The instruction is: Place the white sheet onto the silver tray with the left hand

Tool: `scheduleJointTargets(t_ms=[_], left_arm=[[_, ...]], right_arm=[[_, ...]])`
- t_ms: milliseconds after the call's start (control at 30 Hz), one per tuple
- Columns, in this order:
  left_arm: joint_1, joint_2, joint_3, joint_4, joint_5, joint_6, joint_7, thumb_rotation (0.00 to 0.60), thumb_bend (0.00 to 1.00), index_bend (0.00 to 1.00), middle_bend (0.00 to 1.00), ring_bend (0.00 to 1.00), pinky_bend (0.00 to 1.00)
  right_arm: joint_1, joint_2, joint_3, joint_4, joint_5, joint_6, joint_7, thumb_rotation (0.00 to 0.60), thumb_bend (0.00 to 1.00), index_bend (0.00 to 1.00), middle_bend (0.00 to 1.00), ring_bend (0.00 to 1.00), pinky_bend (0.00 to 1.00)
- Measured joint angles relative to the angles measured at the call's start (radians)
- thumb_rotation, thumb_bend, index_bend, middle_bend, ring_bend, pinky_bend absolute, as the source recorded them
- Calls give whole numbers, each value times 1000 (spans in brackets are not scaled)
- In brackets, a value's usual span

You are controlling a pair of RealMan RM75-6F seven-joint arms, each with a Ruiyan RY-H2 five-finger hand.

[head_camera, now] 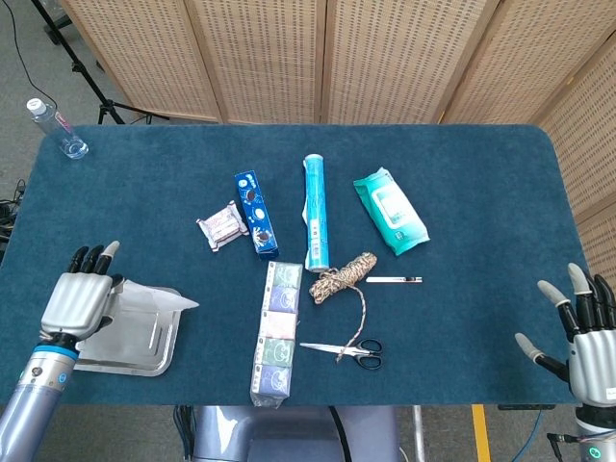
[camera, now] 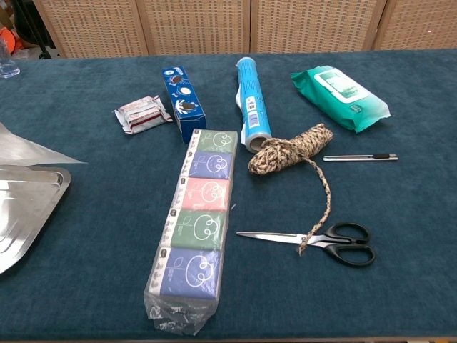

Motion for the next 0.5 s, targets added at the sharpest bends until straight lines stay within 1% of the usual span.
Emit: scheduleJointTargets(t_ms=[200,333,500], left_arm=[[-6,28,26,-59,-38,-14,35,584,589,727,0,0,0],[-4,41,61,-97,-12,-17,60,584,590,727,0,0,0],[0,42,99,-110,6,-26,90,584,590,727,0,0,0]], right_arm=[[-2,4,2,-2,0,5,10,600,53,207,0,0,0],[-4,7,4,-3,3,6,16,600,53,207,0,0,0],[-5,8,5,-4,2,9,17,600,53,207,0,0,0]])
